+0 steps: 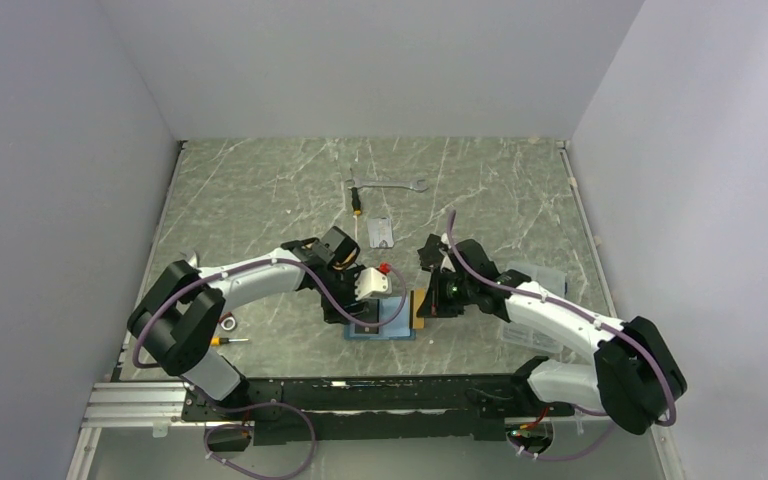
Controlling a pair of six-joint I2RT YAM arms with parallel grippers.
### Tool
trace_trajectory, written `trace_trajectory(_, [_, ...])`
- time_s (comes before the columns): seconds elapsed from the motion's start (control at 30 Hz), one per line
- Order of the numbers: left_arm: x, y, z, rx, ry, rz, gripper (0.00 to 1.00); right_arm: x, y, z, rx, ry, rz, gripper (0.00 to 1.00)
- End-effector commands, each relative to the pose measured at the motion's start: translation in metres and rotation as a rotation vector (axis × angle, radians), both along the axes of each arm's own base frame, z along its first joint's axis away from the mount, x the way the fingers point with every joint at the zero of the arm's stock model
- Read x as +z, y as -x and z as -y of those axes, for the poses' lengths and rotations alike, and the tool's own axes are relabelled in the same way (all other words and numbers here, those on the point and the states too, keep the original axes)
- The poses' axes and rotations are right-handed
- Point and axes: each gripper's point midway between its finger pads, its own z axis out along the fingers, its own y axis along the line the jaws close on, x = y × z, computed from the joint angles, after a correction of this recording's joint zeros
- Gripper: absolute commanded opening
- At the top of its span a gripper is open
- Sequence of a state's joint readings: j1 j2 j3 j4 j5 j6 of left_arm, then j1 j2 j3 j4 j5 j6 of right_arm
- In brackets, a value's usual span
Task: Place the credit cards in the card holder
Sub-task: Turn over the card slot in the card holder.
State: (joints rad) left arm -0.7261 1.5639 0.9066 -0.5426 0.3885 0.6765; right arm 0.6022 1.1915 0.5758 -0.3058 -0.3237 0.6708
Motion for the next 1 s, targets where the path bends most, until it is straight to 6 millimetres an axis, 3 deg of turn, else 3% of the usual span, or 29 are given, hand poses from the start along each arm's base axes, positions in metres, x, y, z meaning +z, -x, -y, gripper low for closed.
trace_trajectory(0.0, [-0.006, -0.003, 0.0, -0.029, -0.014, 0.036, 0.63, -0.004, -0.002, 0.003, 0.004, 0.053, 0.04, 0.0])
trace_trajectory(0.43, [-0.018, -0.001, -0.005, -0.06, -0.061, 0.068, 0.59, -0.03, 0.007, -0.004, 0.018, 0.069, -0.018, 0.0])
trace_trajectory(0.77, [-0.022, 0.001, -0.006, -0.077, -0.073, 0.074, 0.56, -0.033, 0.008, -0.022, 0.029, -0.019, -0.052, 0.0])
trace_trajectory(0.97, [-0.022, 0.0, -0.009, -0.078, -0.081, 0.082, 0.54, -0.038, 0.014, -0.01, 0.003, -0.002, -0.077, 0.0])
